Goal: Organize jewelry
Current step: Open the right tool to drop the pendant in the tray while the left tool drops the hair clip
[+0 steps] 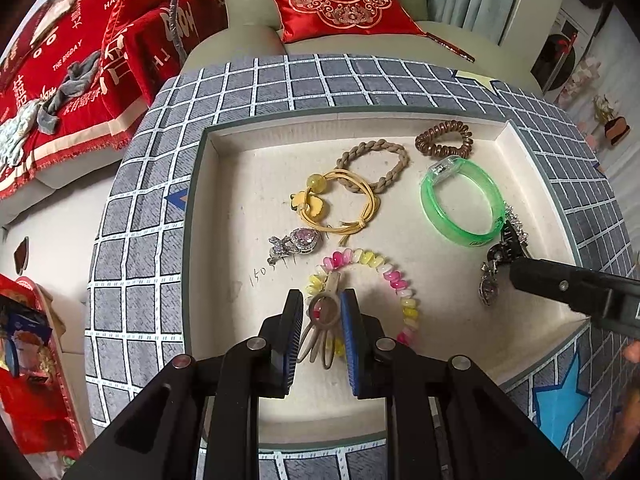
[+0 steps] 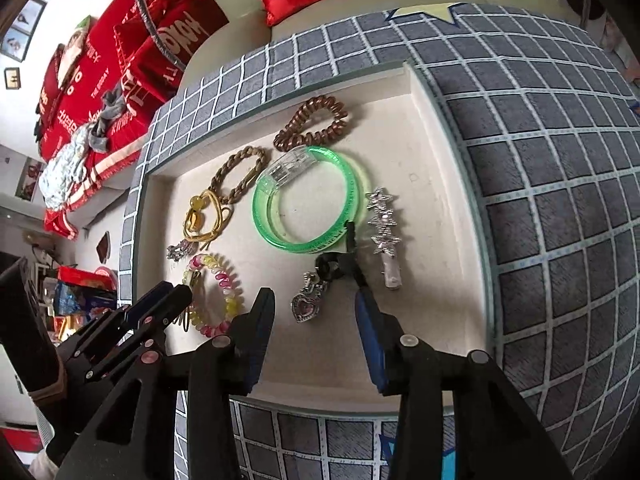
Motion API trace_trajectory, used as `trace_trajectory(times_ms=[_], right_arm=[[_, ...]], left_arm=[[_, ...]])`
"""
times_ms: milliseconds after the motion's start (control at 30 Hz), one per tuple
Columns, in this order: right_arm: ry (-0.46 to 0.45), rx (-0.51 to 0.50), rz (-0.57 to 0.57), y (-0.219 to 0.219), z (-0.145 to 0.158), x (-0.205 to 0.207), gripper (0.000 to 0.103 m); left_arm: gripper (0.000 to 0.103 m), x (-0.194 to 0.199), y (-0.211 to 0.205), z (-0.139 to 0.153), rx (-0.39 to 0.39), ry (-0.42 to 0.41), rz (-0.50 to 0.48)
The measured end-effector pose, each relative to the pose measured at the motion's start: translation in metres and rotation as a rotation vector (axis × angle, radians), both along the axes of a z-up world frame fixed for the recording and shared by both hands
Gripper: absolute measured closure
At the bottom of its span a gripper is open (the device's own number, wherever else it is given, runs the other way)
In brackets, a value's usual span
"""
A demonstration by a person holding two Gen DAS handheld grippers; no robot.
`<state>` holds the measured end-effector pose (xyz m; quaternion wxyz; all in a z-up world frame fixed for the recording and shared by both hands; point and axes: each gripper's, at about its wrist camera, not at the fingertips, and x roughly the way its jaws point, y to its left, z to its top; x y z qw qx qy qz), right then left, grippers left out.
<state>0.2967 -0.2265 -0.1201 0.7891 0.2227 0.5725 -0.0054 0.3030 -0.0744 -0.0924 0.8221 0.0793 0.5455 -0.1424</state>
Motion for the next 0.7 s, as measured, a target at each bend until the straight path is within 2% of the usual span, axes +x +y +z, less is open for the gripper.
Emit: trace_trajectory(times_ms=[33, 67, 100, 167, 333, 400, 467, 567, 700], right_arm=[[-0.004, 0.001, -0.009, -0.002, 0.002, -0.002, 0.058], [-0.012, -0.001, -0.021, -0.004, 0.006, -0.005, 0.058], [-0.016, 0.000, -0.024, -0.005, 0.007, -0.007, 0.058], [-0.019, 0.000, -0.026, -0.006, 0.009, -0.008, 0.058], [-0.038, -0.001, -0.037, -0.007, 0.016, -0.019, 0.056], [-0.044, 0.001, -0.045, -0.008, 0.019, -0.024, 0.047], [-0.066, 0.006, -0.050, -0.006, 0.025, -0.034, 0.034], [-0.079, -0.003, -0.045, -0.004, 0.028, -0.041, 0.023], [-0.122, -0.047, -0.036, 0.004, 0.035, -0.059, 0.022]], left_arm=[[0.068, 0.000, 0.001, 0.001, -0.002, -0.004, 0.001], [0.046, -0.001, 0.001, 0.004, -0.003, -0.010, 0.002], [0.000, -0.002, 0.003, 0.006, -0.004, -0.018, 0.007], [0.000, -0.008, 0.007, 0.018, -0.005, -0.092, 0.037], [0.000, -0.015, 0.009, 0.027, -0.012, -0.108, 0.025], [0.000, -0.021, 0.012, 0.031, -0.011, -0.122, 0.033], [0.000, -0.028, 0.016, 0.035, -0.015, -0.133, 0.042], [0.000, -0.041, 0.023, 0.042, -0.018, -0.158, 0.066], [0.000, -0.061, 0.035, 0.045, -0.034, -0.181, 0.097]])
